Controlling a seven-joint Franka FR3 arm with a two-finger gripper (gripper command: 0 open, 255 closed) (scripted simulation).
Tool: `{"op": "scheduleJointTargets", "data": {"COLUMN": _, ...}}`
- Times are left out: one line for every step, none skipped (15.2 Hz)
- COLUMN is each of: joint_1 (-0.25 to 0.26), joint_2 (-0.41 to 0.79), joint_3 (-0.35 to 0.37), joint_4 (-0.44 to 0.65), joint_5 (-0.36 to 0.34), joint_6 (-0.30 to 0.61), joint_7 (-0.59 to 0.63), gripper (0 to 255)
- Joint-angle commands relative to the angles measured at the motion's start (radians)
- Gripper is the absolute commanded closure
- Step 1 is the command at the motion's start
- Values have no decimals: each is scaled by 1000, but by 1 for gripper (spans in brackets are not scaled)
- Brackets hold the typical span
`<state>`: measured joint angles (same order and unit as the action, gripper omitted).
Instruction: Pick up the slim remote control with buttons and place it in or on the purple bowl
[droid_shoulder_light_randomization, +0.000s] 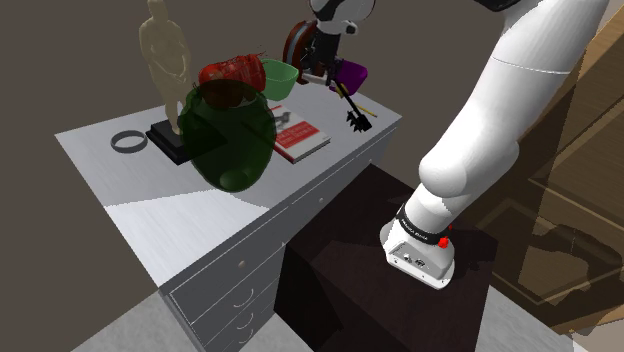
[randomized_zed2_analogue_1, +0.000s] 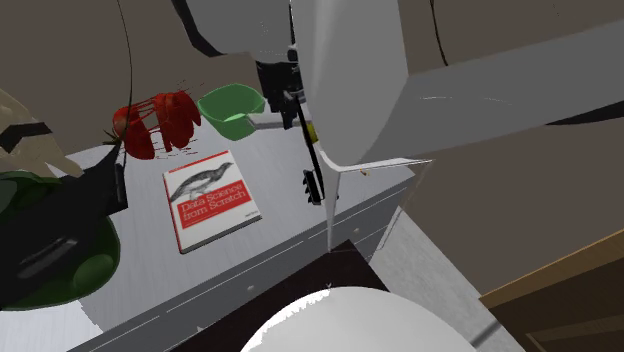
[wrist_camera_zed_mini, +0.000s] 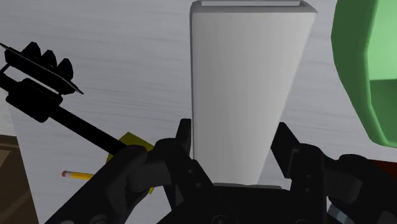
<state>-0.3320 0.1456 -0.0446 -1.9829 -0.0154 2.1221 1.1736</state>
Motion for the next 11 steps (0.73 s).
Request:
{"op": "scheduleJointTargets", "data": {"joint_1": 0, "joint_2": -10, "joint_3": 0, "joint_4": 17, "joint_5": 0, "joint_6": -27, "joint_7": -1, "gripper": 255}}
{"op": "scheduleJointTargets", "data": {"joint_1": 0, "joint_2": -15, "joint_3": 0, "joint_4": 24, "joint_5": 0, "joint_6": -39, "joint_7": -1, "gripper": 255}}
{"op": "scheduleJointTargets", "data": {"joint_1": 0, "joint_2": -20, "joint_3": 0, "joint_4": 32, "joint_5": -1, "joint_6": -52, "joint_7": -1, "gripper": 255}}
{"op": "scheduleJointTargets", "data": {"joint_1": 0, "joint_2": -24, "joint_3": 0, "joint_4": 40, "joint_5": -1, "joint_6": -64, "joint_7": -1, "gripper": 255}}
{"op": "scheduleJointTargets", "data": {"joint_1": 0, "joint_2": -29, "joint_3": 0, "joint_4": 48, "joint_5": -1, "joint_6": -77, "joint_7": -1, "gripper": 255}}
{"op": "scheduleJointTargets", "data": {"joint_1": 0, "joint_2": -33, "joint_3": 0, "joint_4": 57, "joint_5": -1, "joint_6": -89, "joint_7": -1, "gripper": 255}}
{"op": "scheduleJointTargets", "data": {"joint_1": 0, "joint_2": -37, "joint_3": 0, "joint_4": 65, "joint_5": -1, "joint_6": -102, "joint_7": -1, "gripper": 255}}
{"op": "scheduleJointTargets", "data": {"joint_1": 0, "joint_2": -41, "joint_3": 0, "joint_4": 74, "joint_5": -1, "joint_6": -115, "joint_7": -1, "gripper": 255}}
{"op": "scheduleJointTargets", "data": {"joint_1": 0, "joint_2": -45, "joint_3": 0, "joint_4": 83, "joint_5": -1, "joint_6": -127, "joint_7": -1, "gripper": 255}}
{"op": "scheduleJointTargets", "data": {"joint_1": 0, "joint_2": -48, "joint_3": 0, "joint_4": 92, "joint_5": -1, "joint_6": -140, "joint_7": -2, "gripper": 255}}
{"op": "scheduleJointTargets", "data": {"joint_1": 0, "joint_2": -51, "joint_3": 0, "joint_4": 102, "joint_5": -1, "joint_6": -153, "joint_7": -2, "gripper": 255}}
